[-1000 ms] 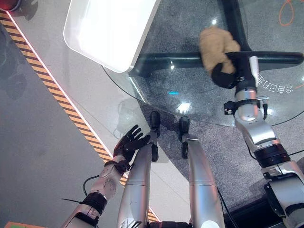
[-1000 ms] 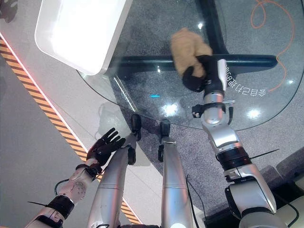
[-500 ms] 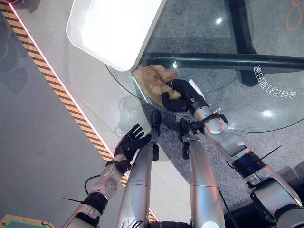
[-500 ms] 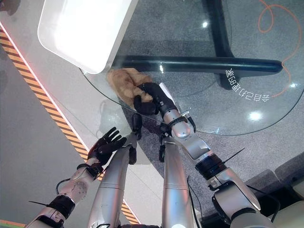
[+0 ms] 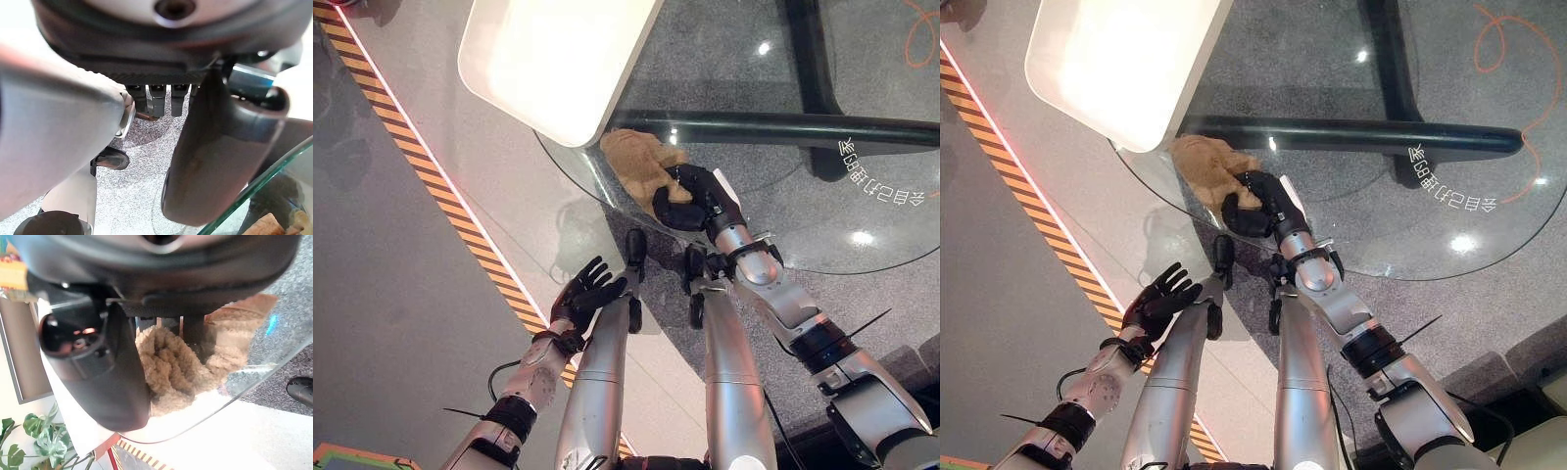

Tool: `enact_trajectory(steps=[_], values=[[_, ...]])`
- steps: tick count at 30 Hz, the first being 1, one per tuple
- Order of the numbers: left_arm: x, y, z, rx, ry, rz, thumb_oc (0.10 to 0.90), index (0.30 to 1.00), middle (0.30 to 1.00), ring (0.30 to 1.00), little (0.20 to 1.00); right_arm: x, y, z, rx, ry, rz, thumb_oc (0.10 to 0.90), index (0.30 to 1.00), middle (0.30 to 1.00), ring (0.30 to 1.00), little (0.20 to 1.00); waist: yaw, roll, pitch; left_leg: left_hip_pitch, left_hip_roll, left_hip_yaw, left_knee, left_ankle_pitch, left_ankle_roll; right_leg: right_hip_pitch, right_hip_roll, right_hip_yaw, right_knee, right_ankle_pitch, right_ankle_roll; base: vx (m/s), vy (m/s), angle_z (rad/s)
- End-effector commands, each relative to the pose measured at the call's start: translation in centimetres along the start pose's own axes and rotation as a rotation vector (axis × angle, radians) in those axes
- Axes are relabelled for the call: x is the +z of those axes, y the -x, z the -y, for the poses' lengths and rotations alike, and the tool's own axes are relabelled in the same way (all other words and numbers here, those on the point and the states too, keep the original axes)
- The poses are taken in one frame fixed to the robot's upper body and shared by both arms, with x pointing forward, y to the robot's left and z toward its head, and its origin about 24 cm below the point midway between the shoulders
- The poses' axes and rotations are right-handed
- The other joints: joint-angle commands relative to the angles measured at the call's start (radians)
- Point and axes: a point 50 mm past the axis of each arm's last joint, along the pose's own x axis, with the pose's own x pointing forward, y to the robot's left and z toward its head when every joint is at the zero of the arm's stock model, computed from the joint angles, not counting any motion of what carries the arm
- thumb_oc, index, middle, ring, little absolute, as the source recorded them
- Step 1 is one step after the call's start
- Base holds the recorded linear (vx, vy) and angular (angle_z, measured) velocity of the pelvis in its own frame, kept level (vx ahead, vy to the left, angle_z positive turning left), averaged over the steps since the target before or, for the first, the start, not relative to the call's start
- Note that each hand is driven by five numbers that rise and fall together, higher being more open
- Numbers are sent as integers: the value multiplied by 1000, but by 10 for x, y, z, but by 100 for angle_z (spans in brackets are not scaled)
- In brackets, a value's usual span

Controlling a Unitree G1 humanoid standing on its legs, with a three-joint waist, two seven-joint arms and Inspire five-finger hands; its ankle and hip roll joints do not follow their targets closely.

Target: Wipe the table with a cloth and put it in the basket.

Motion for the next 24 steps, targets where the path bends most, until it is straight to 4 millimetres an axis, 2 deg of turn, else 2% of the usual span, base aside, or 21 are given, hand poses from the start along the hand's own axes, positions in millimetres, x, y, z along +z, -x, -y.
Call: enact_trajectory(steps=[1, 12, 13, 16, 22, 24], values=[[-67, 38, 1, 16, 86, -171, 800, 900, 900, 900, 900, 50, 12, -5, 25, -115, 297, 100, 300, 300, 300, 200, -15, 16, -21, 49, -46, 12, 82, -160, 49, 31, 53, -2, -150, 108, 32, -37, 3, 0], [-52, 52, -25, 62, 261, -15, 800, 900, 900, 900, 900, 39, 32, 6, -14, -158, 304, 100, 300, 300, 300, 200, -20, -8, -21, 201, -44, -1, 21, -153, 41, 191, 59, -6, -201, 91, 25, -48, -19, -2], [-46, 49, -25, 51, 275, 10, 800, 900, 900, 900, 900, 42, 32, 8, -20, -159, 318, 100, 300, 300, 300, 200, -21, -13, -21, 188, -44, 3, 9, -124, 43, 183, 56, -11, -215, 116, 20, -111, -70, -1], [-41, 54, -28, 39, 329, 50, 800, 900, 900, 900, 900, 38, 38, 13, -46, -192, 318, 100, 300, 300, 300, 200, -16, -22, -21, 244, -43, -8, -11, -120, 39, 250, 54, -22, -229, 105, 17, -77, -77, 2], [-27, 58, -24, -66, 421, 110, 800, 900, 900, 900, 900, 36, 46, 17, -75, -230, 318, 100, 300, 300, 300, 200, -8, -33, -21, 325, -44, -27, -42, -116, 35, 343, 50, -35, -253, 93, 14, -31, -63, 3], [-18, 60, -13, -186, 473, 141, 800, 900, 900, 900, 900, 34, 52, 19, -84, -246, 323, 100, 300, 300, 300, 200, -2, -38, -21, 374, -44, -36, -61, -114, 34, 396, 48, -41, -268, 87, 14, -35, -72, 3]])
